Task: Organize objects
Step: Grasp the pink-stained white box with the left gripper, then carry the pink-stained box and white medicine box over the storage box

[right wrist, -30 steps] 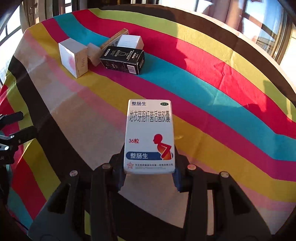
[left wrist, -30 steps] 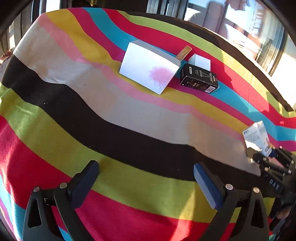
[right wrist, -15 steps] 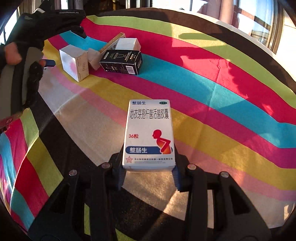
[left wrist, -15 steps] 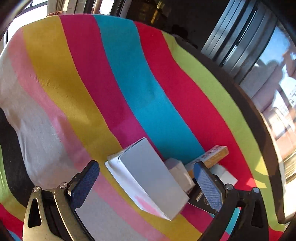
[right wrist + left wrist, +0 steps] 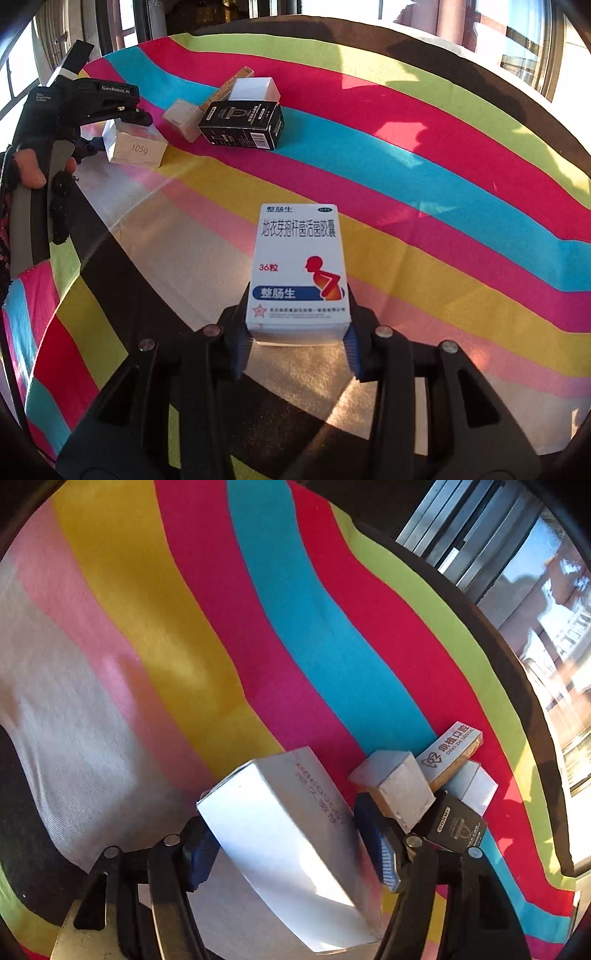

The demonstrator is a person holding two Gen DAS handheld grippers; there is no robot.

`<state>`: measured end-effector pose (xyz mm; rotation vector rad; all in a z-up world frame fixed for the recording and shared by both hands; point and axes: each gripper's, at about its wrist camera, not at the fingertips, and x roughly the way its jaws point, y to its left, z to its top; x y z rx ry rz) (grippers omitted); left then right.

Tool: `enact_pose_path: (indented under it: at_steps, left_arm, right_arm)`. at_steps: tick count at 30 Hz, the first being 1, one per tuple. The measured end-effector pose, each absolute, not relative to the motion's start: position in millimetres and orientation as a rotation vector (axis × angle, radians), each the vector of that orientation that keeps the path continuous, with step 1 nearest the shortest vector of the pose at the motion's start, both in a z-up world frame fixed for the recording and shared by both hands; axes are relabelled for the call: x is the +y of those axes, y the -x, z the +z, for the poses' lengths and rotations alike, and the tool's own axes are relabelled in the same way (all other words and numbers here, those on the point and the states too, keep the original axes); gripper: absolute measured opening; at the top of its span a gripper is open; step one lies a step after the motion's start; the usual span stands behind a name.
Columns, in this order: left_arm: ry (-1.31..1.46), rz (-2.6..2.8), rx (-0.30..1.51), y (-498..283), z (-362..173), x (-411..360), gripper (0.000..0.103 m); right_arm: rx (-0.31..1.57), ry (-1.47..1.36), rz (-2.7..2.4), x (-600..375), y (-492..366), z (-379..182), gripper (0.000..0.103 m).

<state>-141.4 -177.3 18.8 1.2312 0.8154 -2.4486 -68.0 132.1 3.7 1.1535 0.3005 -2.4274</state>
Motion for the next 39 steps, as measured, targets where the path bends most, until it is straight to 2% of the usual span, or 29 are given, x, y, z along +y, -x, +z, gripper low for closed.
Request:
enact_pose_path:
  at_steps: [2,4,5,8,10,18,19,20,21,22,24,26,31,39]
  left_arm:
    - [-1.223,-2.439,0.739,134.6,24.3,-170.6,0.072]
    - [-1.233,-2.409,0.612,130.3,28.5,-162.1,0.083]
    - [-1.257,-2.401,0.581,128.4,29.5,-159.3,0.084]
    - [-1.311,-2.381,0.597,114.5,31.6,-159.5,0.084]
    - [-1.352,-2.356,0.585,106.4,30.8,-162.4,0.089]
    - [-1.445,-2.41,0.585,63.8,23.1,-174.3,0.094]
    - [-1.422,-2.447,0.531,60.4,23.1,-170.3,0.092]
    - [-1.4,-2.478,0.493,55.8,23.0,-166.5,0.086]
    - [-1.352,-2.494,0.466,49.1,24.8,-164.2,0.058]
    - [-1.33,-2.505,0.483,43.5,25.5,-164.2,0.04]
    - [-1.301,-2.527,0.557,34.8,25.7,-167.3,0.037]
    - [-1.288,-2.541,0.539,30.8,26.0,-166.5,0.037]
    - [-1.252,-2.584,0.414,19.1,32.8,-169.0,0.035]
    - [-1.134,-2.684,0.158,-25.1,44.3,-131.7,0.035]
  right_arm:
    - [0.301,-1.154,-2.428,132.0,67.8,3.6,0.046]
    - [0.301,-1.154,-2.428,131.9,67.5,3.5,0.046]
    - [0.3,-1.154,-2.428,132.0,67.4,3.5,0.046]
    - [0.301,-1.154,-2.428,131.8,66.9,3.4,0.046]
    - [0.3,-1.154,-2.428,131.8,66.9,3.4,0.046]
    - [0.297,-1.155,-2.427,132.1,67.9,2.9,0.046]
    - [0.295,-1.155,-2.427,132.2,68.3,3.0,0.046]
    - [0.293,-1.155,-2.426,132.3,68.9,3.1,0.046]
    - [0.293,-1.155,-2.426,132.3,69.1,3.3,0.046]
    - [0.291,-1.155,-2.425,132.6,69.4,3.6,0.046]
    - [0.291,-1.155,-2.425,132.3,69.9,4.0,0.046]
    - [0.293,-1.155,-2.426,132.2,69.9,4.5,0.046]
    - [0.294,-1.155,-2.426,132.0,69.5,5.0,0.046]
    - [0.302,-1.152,-2.433,131.5,67.7,4.2,0.045]
